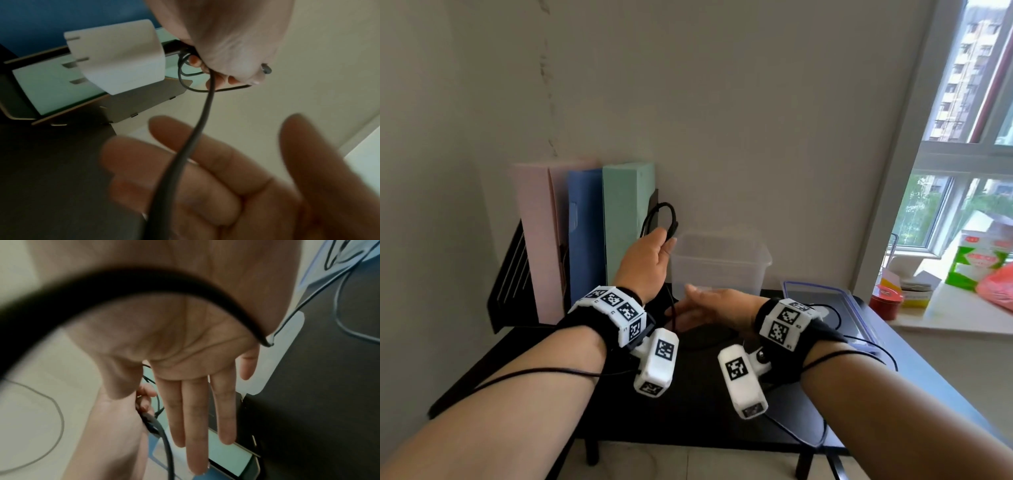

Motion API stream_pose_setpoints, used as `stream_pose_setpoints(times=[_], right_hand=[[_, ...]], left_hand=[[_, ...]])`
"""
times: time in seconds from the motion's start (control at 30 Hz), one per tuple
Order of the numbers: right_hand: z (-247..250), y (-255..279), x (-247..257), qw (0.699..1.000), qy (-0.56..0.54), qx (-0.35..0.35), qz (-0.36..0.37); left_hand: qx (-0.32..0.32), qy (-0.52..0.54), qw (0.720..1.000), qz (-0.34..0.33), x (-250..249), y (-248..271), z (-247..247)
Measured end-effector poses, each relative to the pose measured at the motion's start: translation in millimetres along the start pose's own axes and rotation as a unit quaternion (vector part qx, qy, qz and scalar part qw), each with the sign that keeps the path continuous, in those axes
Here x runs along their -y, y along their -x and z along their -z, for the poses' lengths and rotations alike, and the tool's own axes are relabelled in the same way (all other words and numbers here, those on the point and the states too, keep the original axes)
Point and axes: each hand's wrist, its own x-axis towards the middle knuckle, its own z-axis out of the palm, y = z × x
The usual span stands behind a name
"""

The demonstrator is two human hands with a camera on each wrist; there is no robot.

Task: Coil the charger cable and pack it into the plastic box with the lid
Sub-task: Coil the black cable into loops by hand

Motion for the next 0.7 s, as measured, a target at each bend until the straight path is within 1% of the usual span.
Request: stream_pose_setpoints(times=[0.07,0.13,0.2,0.23,0.3,0.37,0.43,0.47,0.53,0.6,0.63,0.7], right_hand=[[3.4,-0.7,1.3,1.000,0.008,0.011,0.009],[5.8,-3.4,-0.6,0.998,0.050,0.022,0.019],[5.0,-4.4,-1.9,0.995,0.098,-0.002,0.030],[4.7,-5.3,-3.2,0.994,0.101,-0.009,0.040],[2.8,-3.3,-2.9,0.997,0.058,0.009,0.051],[3.2,-0.8,-0.9,0.998,0.014,0.021,0.049],[5.8,1.9,6.1,0.998,0.037,-0.028,0.052],[9.3,2.2,9.3,0.994,0.072,-0.068,0.056],[15.2,3.2,16.4,0.975,0.163,-0.135,0.063],[21.2,3.9,18.9,0.951,0.240,-0.185,0.054],[24.0,5.3,19.5,0.940,0.264,-0.211,0.046],[28.9,10.7,19.6,0.919,0.289,-0.264,0.039]], left_hand=[[0.003,-0.003,1.000,-0.002,2.5,0.1,-1.3],[-0.003,-0.003,1.000,-0.007,2.4,0.1,-2.9],[-0.007,0.005,1.000,-0.010,-0.4,0.0,-3.0],[-0.005,0.011,1.000,-0.011,-2.2,0.2,-2.4],[0.002,0.024,1.000,-0.010,-5.5,-0.3,-1.4],[0.028,0.030,0.999,0.006,-7.2,-1.3,0.9],[0.083,0.043,0.995,0.034,-6.4,-1.6,1.9],[0.110,0.056,0.991,0.048,-6.0,-0.9,2.0],[0.139,0.103,0.982,0.073,-5.1,1.0,1.2],[0.143,0.198,0.963,0.116,-2.9,2.7,-0.2],[0.143,0.258,0.943,0.152,-2.2,2.9,-0.1],[0.135,0.381,0.890,0.213,-2.1,2.6,1.4]])
